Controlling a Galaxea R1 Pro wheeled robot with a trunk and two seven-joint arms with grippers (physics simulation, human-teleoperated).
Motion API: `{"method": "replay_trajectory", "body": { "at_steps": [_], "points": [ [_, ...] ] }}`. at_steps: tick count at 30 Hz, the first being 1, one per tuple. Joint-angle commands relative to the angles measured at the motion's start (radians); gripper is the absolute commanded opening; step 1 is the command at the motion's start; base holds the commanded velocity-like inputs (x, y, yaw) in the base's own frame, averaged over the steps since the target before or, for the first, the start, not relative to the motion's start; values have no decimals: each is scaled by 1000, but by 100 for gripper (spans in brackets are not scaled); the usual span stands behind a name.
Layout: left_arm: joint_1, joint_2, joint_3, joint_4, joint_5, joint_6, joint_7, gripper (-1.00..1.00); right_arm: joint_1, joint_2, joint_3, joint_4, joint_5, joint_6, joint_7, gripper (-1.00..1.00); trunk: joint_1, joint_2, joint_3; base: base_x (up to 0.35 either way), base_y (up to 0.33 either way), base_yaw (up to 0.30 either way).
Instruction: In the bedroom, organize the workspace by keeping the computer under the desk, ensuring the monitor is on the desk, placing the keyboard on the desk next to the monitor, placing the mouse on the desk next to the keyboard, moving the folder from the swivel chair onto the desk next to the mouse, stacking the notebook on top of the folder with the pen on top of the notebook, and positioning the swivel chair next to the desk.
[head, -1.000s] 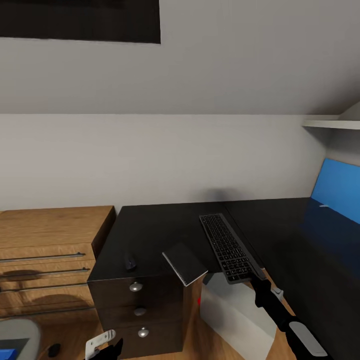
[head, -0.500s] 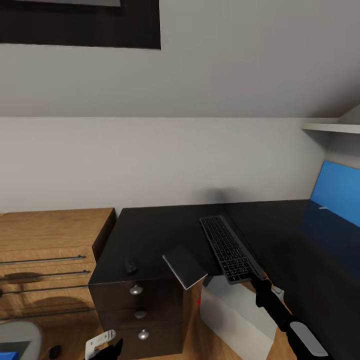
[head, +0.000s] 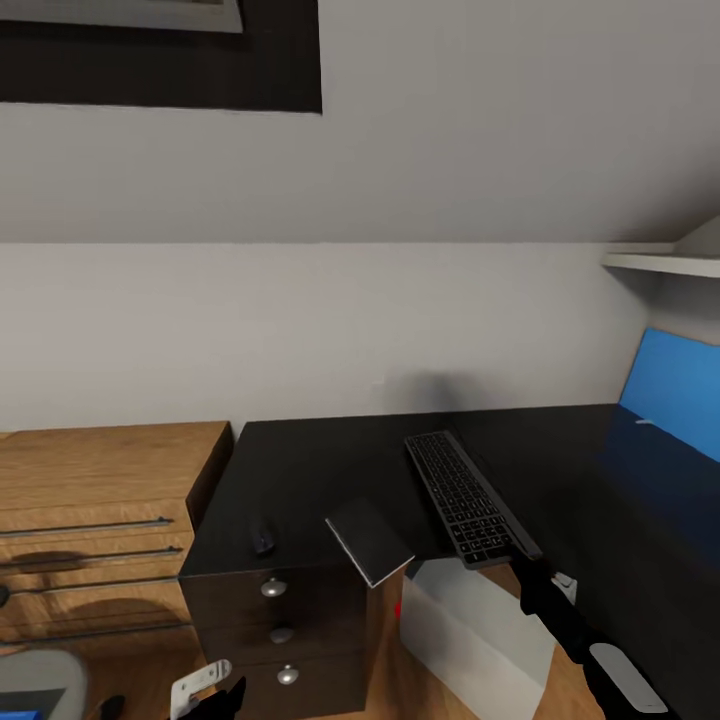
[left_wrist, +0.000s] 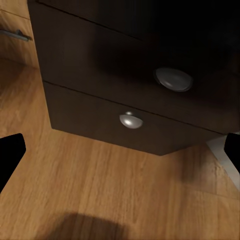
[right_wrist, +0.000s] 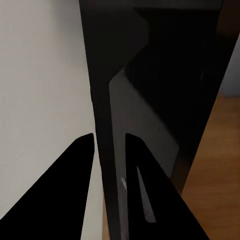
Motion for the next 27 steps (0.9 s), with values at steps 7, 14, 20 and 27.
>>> {"method": "replay_trajectory", "body": {
  "at_steps": [7,14,20,27],
  "points": [
    [0,-1,4,-2,11,8,-4,100,-1,0,-2,1,-9,9,0,-100,-27,49,21,0,0,0],
    [0,-1,5,-2,11,8,-3,100,-1,0,-2,1,-9,10,4,-100,-35,63,27,0,0,0],
    [0,-1,18,-2,11,8,-4,100,-1,0,-2,1,-9,10,4,-100,-35,63,27,-140,0,0],
    [0,-1,21,-2,10,8,-4,100,-1,0,-2,0,-9,10,4,-100,-35,63,27,-238,0,0]
  ]
}}
